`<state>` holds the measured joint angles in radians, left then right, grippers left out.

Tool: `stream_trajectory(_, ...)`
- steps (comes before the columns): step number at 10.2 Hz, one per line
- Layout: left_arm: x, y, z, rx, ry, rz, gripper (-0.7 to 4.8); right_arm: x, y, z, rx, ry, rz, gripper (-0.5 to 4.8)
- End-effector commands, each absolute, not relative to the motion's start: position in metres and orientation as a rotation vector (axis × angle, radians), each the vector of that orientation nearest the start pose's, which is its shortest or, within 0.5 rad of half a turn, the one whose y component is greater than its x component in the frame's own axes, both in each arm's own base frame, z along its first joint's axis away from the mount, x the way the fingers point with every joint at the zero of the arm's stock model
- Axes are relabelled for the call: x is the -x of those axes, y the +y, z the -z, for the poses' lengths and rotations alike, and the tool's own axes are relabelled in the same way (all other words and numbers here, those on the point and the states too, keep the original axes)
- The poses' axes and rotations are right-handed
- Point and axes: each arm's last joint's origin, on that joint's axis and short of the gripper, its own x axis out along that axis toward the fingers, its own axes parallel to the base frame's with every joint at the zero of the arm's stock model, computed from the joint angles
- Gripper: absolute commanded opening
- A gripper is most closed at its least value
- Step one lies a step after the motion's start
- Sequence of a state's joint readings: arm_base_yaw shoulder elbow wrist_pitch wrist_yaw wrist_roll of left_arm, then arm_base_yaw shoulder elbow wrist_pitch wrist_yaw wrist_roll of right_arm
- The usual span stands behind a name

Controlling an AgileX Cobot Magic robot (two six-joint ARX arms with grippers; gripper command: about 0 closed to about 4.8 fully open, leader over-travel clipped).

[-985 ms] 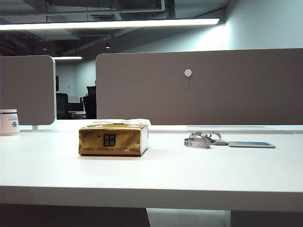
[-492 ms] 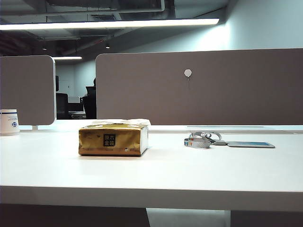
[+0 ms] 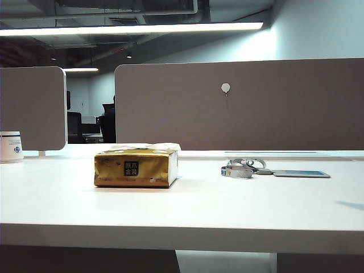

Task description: Pull out a tissue from the tissue box and use it to cover the ID card on the tabletop.

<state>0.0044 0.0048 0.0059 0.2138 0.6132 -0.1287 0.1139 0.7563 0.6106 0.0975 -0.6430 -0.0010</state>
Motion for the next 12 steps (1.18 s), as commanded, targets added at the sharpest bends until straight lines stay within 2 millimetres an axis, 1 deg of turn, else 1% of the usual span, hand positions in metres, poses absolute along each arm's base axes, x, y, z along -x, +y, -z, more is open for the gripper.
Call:
stream_trajectory(1, -0.090, -0.016, -0.187, 0.057, -0.183, 0.613, -0.06, -0.203, 0.084, -0.291, 0.092, -0.049, -0.822, 1.10)
stream_trajectory(3, -0.090, -0.016, -0.186, 0.058, -0.182, 0.613, -0.06, -0.217, 0.106, -0.275, 0.091, -0.021, -0.855, 1.09)
stream_trajectory(4, -0.090, -0.016, -0.186, 0.058, -0.182, 0.613, -0.06, -0.223, 0.115, -0.266, 0.091, -0.002, -0.864, 1.18)
stream_trajectory(5, -0.090, -0.016, -0.186, 0.066, -0.180, 0.614, -0.06, -0.256, 0.137, -0.251, 0.090, 0.060, -0.899, 1.74)
stream_trajectory(9, -0.090, -0.016, -0.186, 0.075, -0.177, 0.614, -0.06, -0.297, 0.157, -0.272, 0.088, 0.052, -0.925, 1.81)
stream_trajectory(10, -0.090, -0.016, -0.186, 0.075, -0.177, 0.614, -0.06, -0.310, 0.164, -0.272, 0.087, 0.060, -0.925, 1.84)
stream_trajectory(11, -0.090, -0.016, -0.186, 0.075, -0.177, 0.614, -0.05, -0.339, 0.179, -0.263, 0.062, 0.112, -0.953, 2.13)
stream_trajectory(12, -0.090, -0.016, -0.186, 0.075, -0.177, 0.614, -0.06, -0.344, 0.184, -0.260, 0.062, 0.141, -0.960, 2.13)
